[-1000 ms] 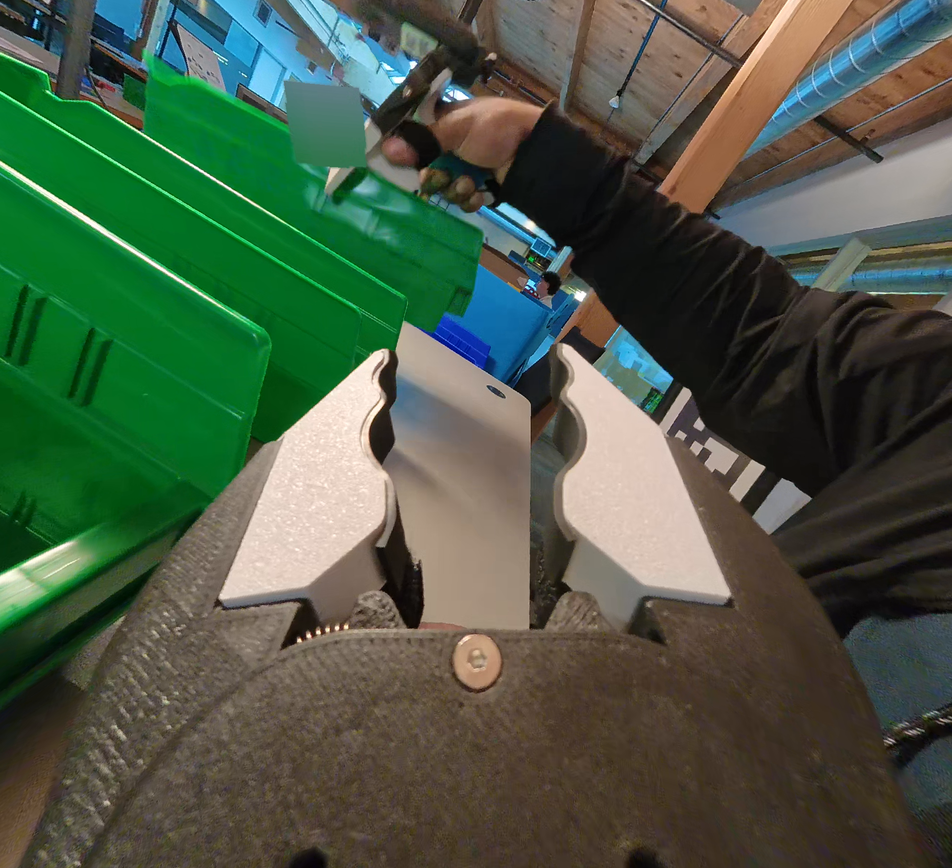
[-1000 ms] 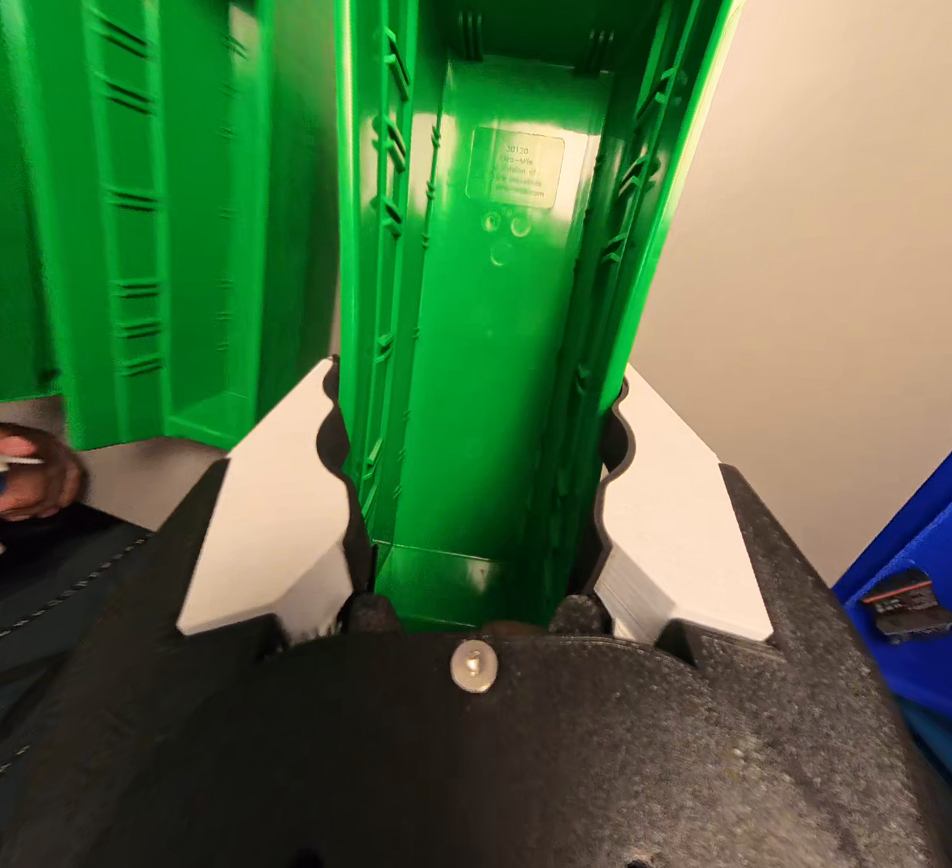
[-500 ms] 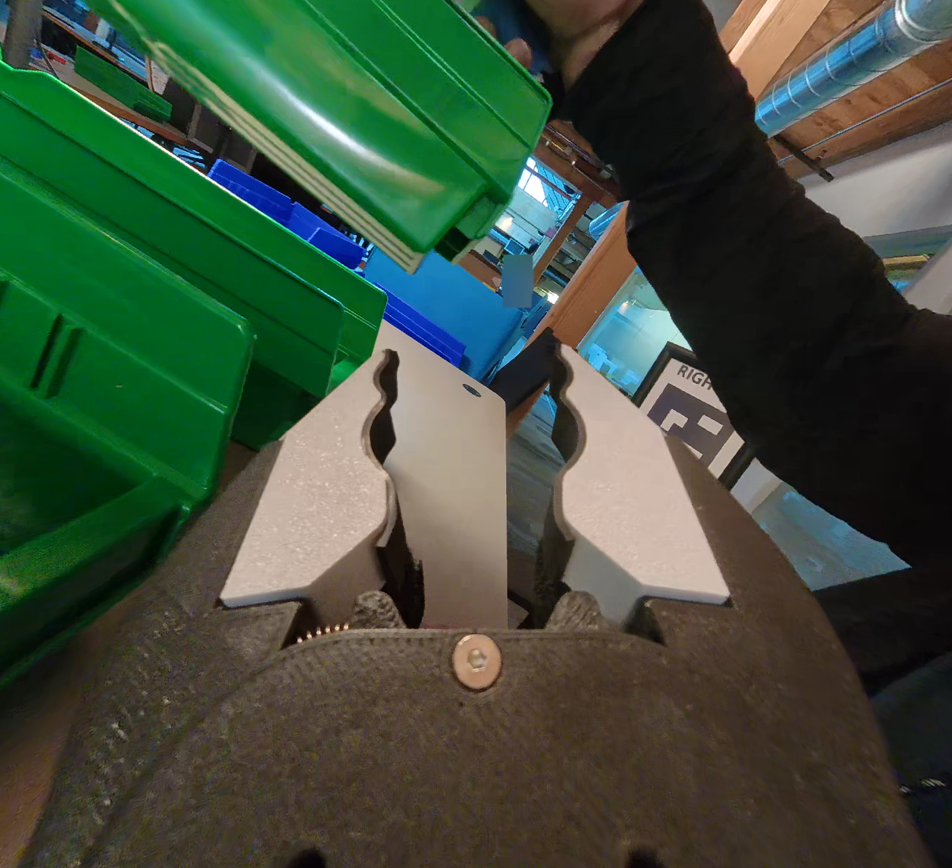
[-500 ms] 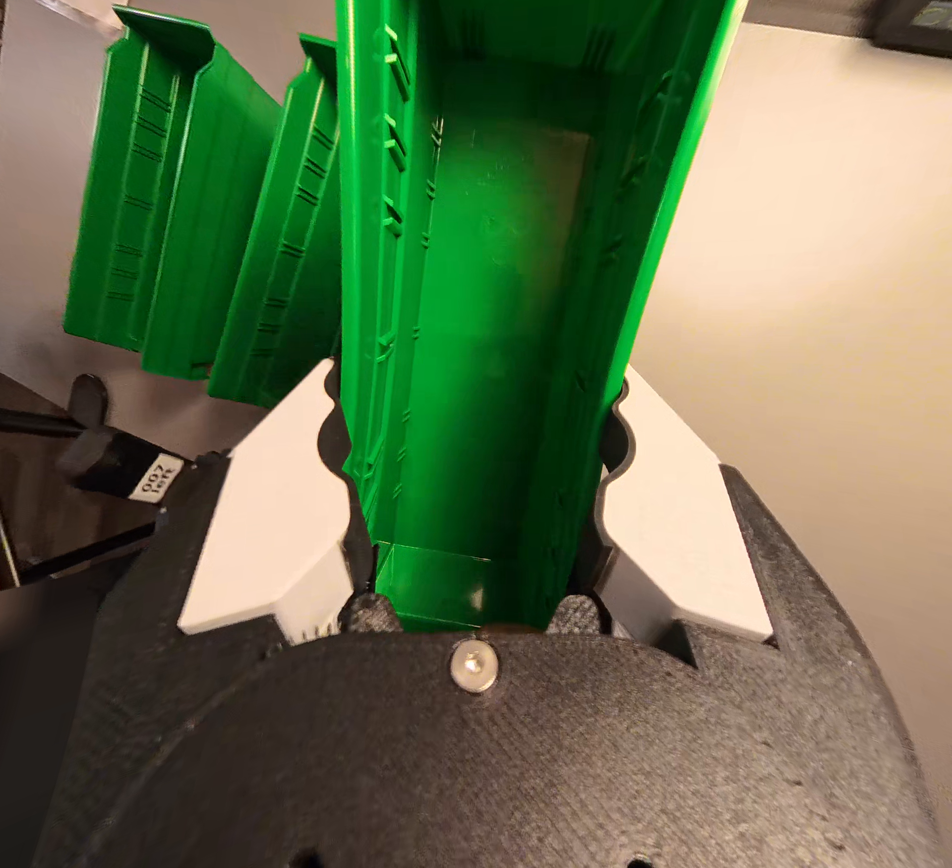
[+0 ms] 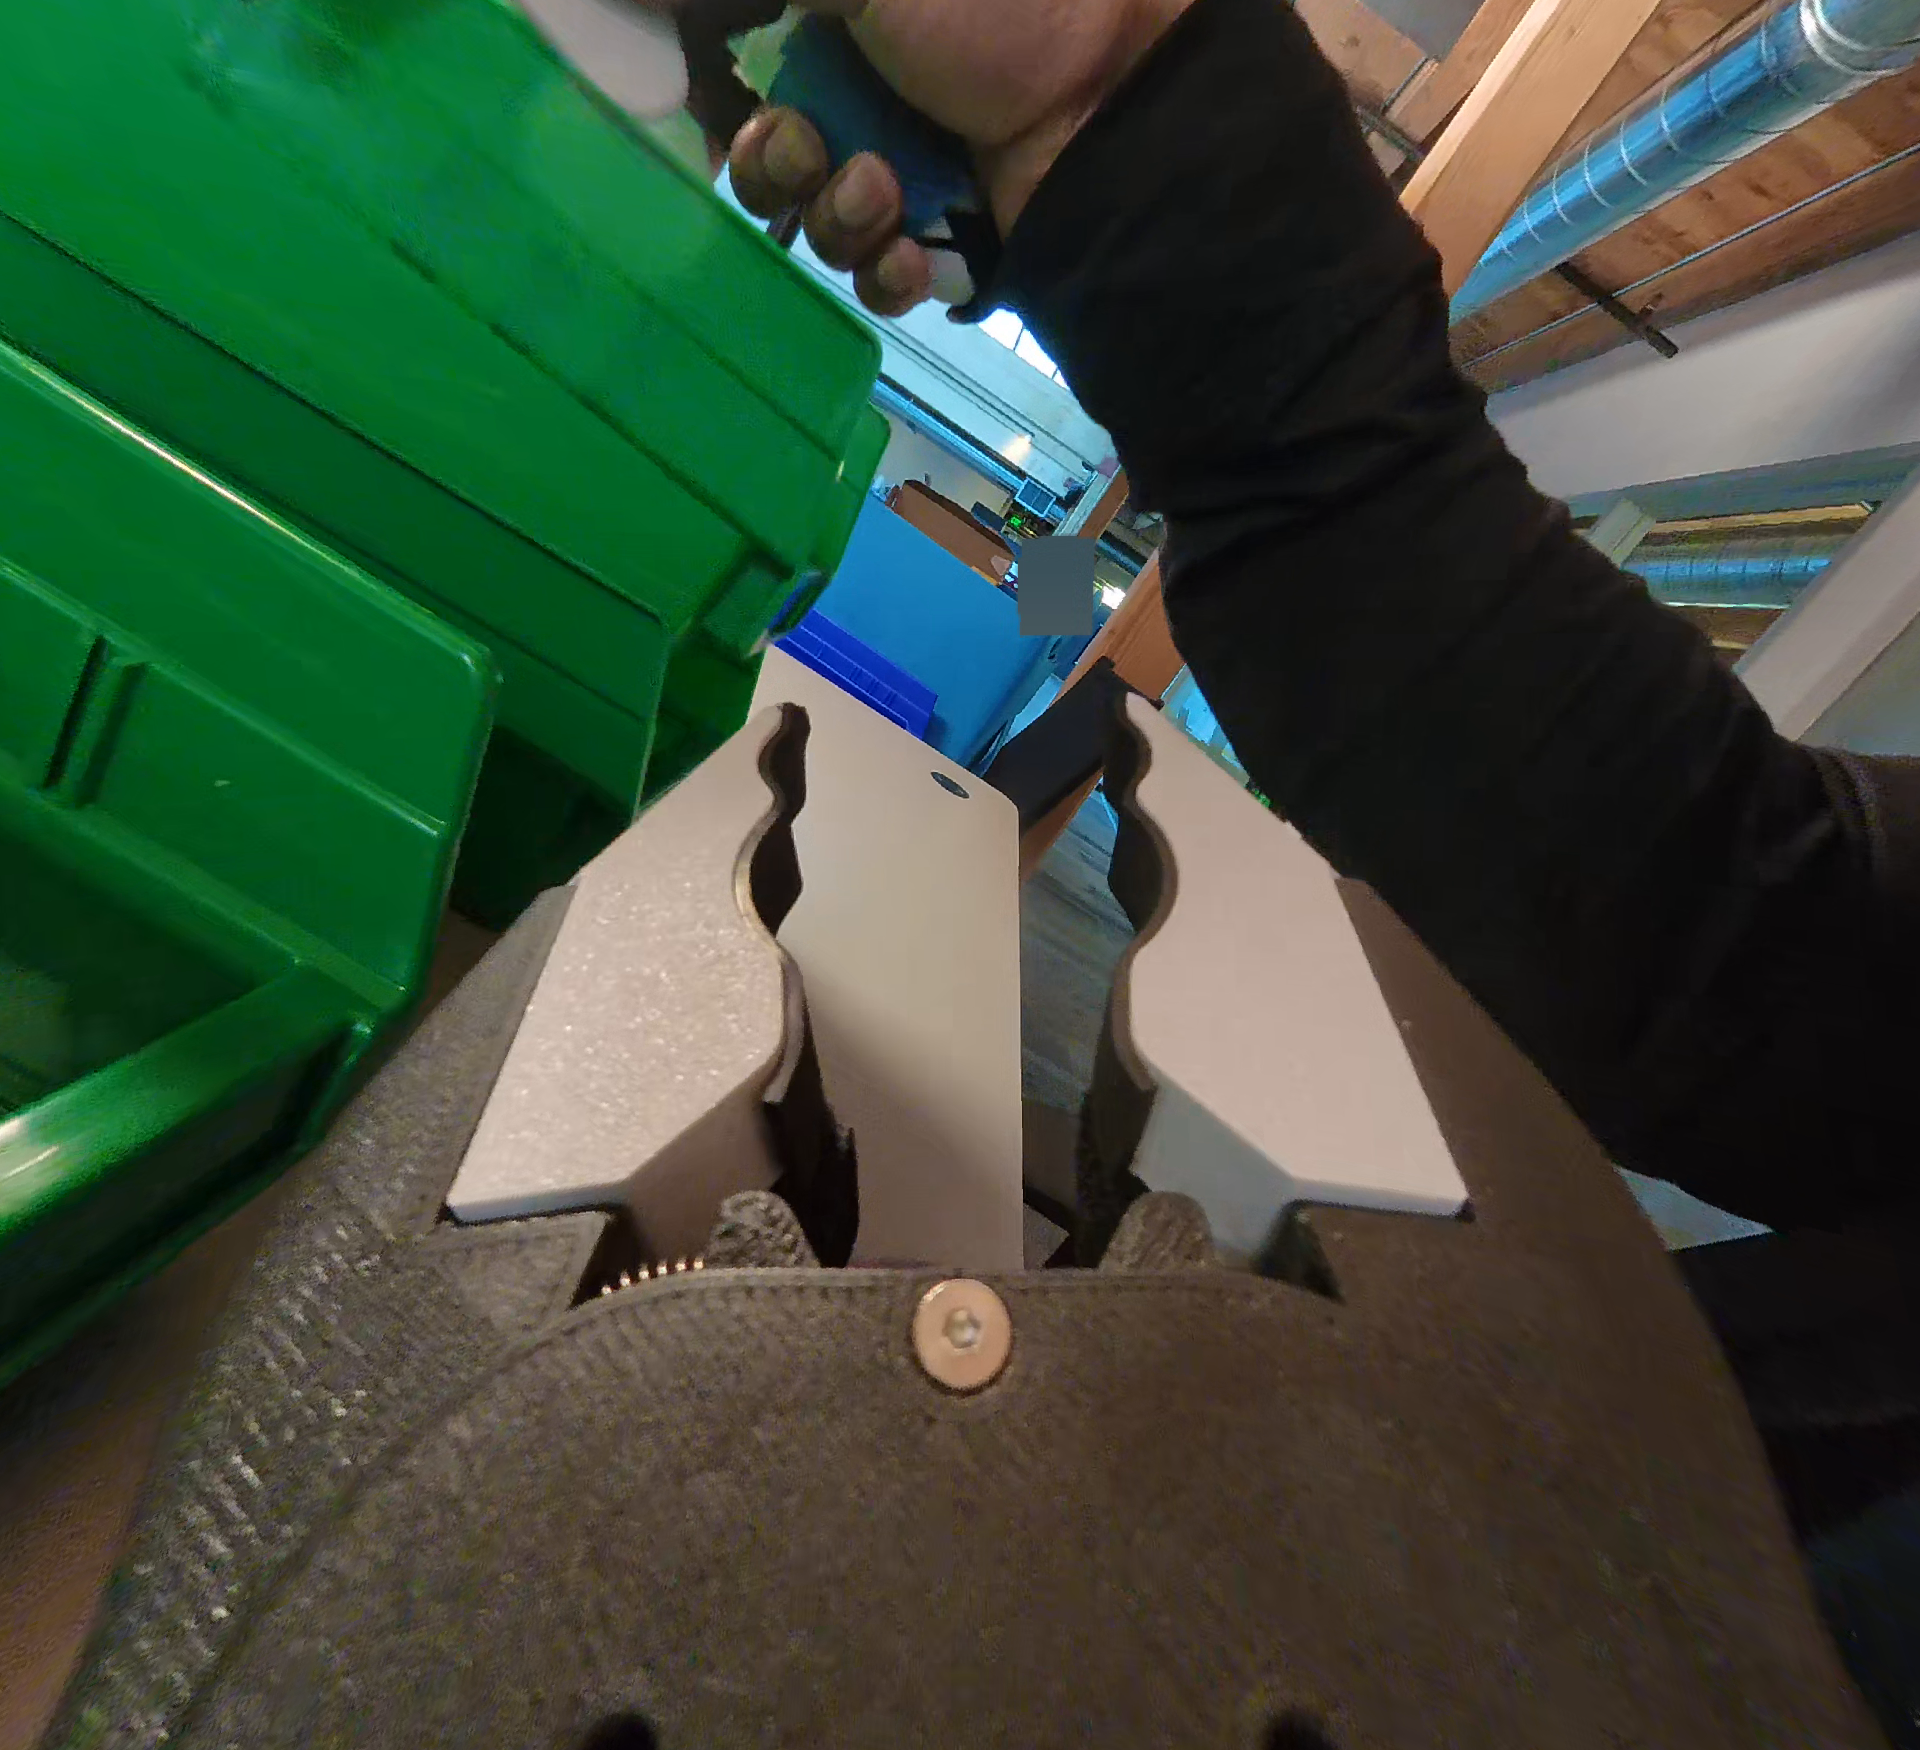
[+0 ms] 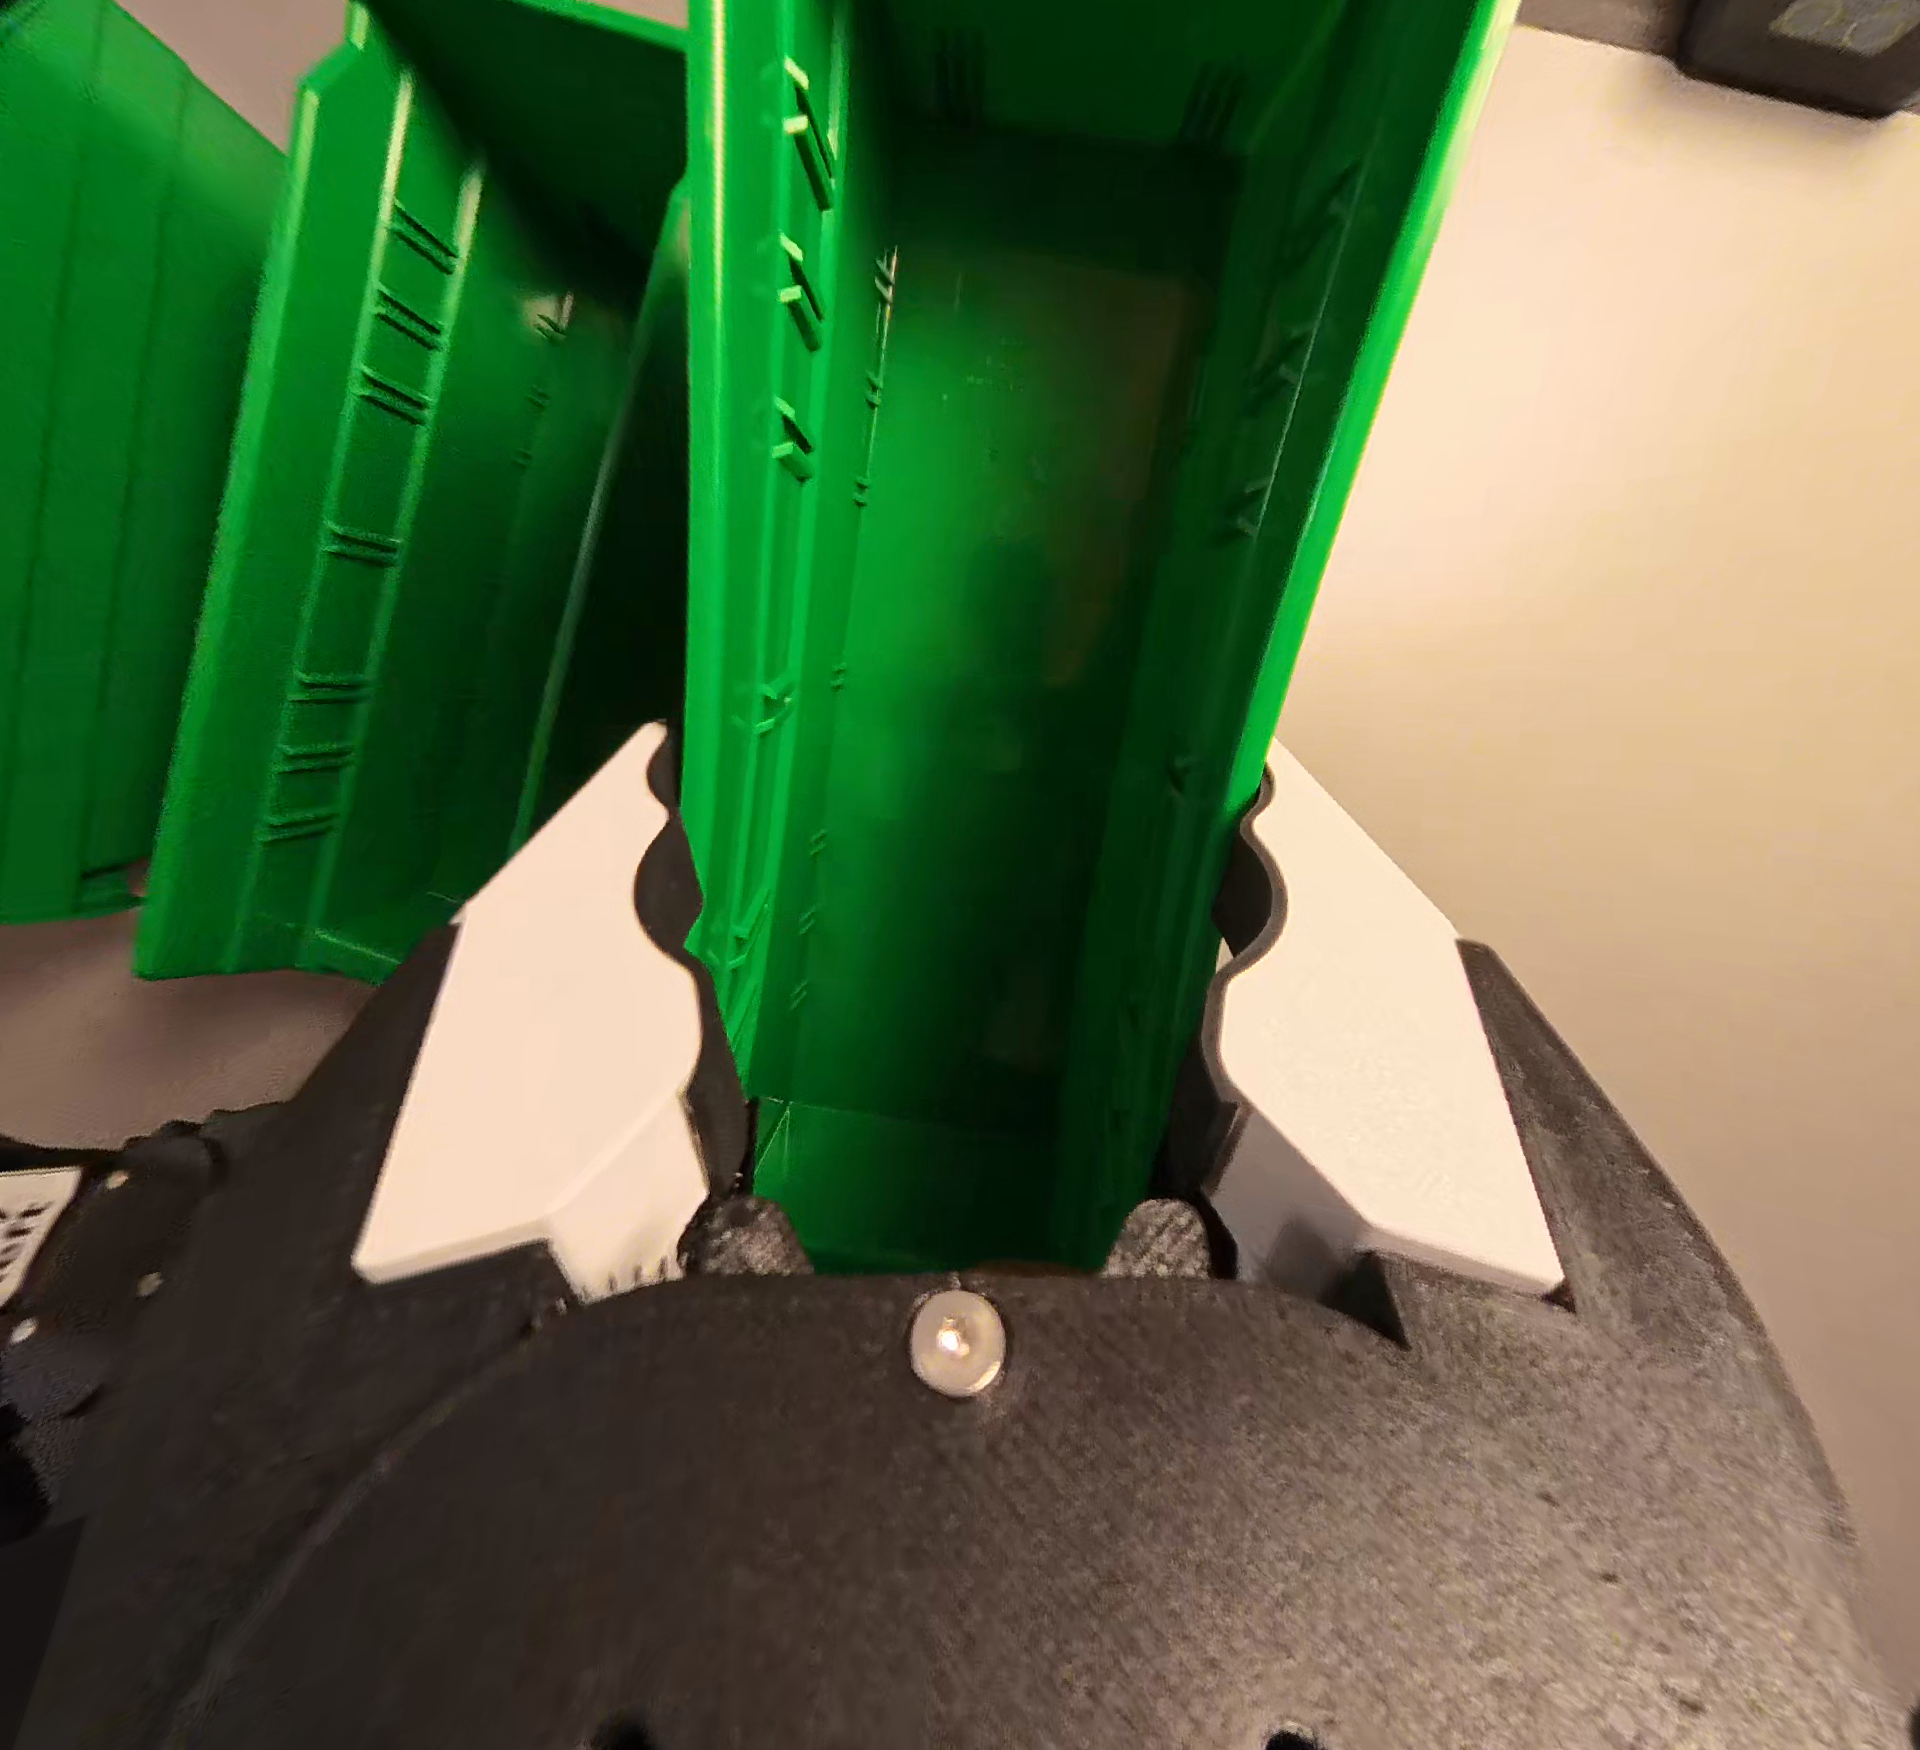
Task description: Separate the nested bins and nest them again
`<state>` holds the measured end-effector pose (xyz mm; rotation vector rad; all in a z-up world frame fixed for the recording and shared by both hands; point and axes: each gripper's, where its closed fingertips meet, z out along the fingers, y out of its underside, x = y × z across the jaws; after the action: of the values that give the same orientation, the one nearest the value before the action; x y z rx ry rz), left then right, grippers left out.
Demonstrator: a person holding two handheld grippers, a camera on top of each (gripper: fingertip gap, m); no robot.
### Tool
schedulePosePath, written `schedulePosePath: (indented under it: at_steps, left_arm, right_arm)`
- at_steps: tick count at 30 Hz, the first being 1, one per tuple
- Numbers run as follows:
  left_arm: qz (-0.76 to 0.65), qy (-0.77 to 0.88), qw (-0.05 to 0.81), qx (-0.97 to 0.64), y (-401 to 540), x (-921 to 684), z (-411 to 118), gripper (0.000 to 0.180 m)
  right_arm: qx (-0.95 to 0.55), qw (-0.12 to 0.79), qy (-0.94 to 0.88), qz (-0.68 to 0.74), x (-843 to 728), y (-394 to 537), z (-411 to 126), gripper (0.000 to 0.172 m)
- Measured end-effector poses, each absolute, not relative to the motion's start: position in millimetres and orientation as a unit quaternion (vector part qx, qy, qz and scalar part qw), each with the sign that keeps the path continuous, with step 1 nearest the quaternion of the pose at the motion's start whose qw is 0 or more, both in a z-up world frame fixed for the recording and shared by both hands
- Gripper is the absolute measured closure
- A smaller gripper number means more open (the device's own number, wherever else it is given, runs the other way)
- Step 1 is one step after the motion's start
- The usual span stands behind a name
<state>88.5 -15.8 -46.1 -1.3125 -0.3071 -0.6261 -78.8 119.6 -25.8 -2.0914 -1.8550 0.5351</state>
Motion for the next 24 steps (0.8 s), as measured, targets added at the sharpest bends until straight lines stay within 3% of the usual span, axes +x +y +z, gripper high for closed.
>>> schedulePosePath:
  at_steps: [20,24]
  left_arm:
    - [-0.285,-0.129,0.738,-0.598,-16.3,92.0,-45.3,0.128]
    - [-0.286,-0.126,0.737,-0.599,-16.3,92.8,-45.2,0.128]
  right_arm:
    - [-0.746,0.135,-0.636,0.143,-85.1,128.6,-78.4,0.064]
    - [-0.747,0.14,-0.636,0.135,-84.8,128.8,-83.2,0.051]
